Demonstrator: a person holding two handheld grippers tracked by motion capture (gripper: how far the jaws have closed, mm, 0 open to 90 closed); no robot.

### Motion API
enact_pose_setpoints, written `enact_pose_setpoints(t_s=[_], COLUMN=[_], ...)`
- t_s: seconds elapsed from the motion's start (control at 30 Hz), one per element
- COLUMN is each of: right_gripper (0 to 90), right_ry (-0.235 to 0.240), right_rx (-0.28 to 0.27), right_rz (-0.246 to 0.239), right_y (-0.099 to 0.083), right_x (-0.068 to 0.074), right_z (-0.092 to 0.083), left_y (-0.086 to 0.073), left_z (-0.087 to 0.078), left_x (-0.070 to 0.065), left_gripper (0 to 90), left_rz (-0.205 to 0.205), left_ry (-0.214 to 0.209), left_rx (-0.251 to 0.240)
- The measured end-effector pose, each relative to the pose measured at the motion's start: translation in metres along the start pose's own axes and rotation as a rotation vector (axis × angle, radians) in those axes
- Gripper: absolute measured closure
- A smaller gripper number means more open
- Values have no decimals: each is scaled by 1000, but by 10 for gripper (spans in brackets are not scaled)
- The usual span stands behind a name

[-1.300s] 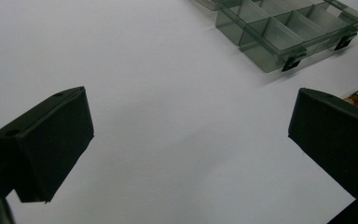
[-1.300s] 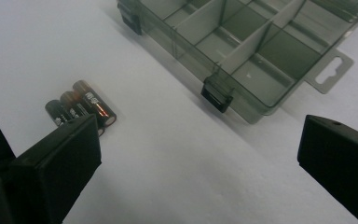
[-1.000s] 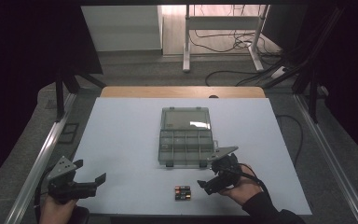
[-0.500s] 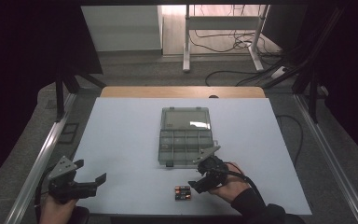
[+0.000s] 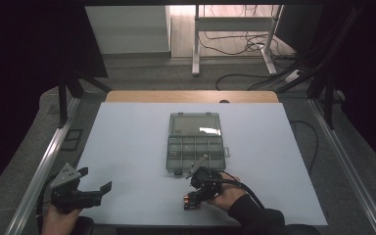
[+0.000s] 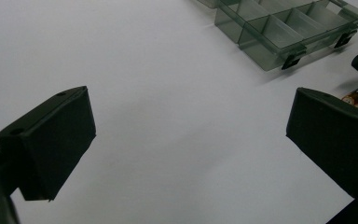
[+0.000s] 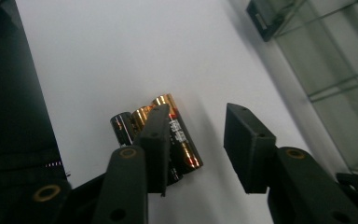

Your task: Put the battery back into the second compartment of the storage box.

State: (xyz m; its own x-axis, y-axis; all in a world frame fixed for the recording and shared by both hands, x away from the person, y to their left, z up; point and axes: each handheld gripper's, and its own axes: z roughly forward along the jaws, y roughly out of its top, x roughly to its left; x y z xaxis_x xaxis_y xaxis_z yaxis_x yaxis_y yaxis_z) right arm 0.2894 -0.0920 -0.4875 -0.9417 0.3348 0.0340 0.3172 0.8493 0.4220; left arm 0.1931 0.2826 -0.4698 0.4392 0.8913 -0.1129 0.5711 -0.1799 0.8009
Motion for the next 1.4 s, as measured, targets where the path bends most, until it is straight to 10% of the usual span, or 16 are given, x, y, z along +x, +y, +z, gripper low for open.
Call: enact_pose_setpoints(t_s=[0.53,1.4], right_gripper=[762,762], right_ry=[5,-42], right_rx=[79,-48], right_rz=[-57,9], right_y=[3,2], right_x=[0,-10], right_z=[18,-9], left_y=[0,0], left_z=[0,0], left_x=[1,1], left_gripper=[18,20], left_rz=[-5,-7], left_ry=[-6,-9], left_rx=[-4,-4])
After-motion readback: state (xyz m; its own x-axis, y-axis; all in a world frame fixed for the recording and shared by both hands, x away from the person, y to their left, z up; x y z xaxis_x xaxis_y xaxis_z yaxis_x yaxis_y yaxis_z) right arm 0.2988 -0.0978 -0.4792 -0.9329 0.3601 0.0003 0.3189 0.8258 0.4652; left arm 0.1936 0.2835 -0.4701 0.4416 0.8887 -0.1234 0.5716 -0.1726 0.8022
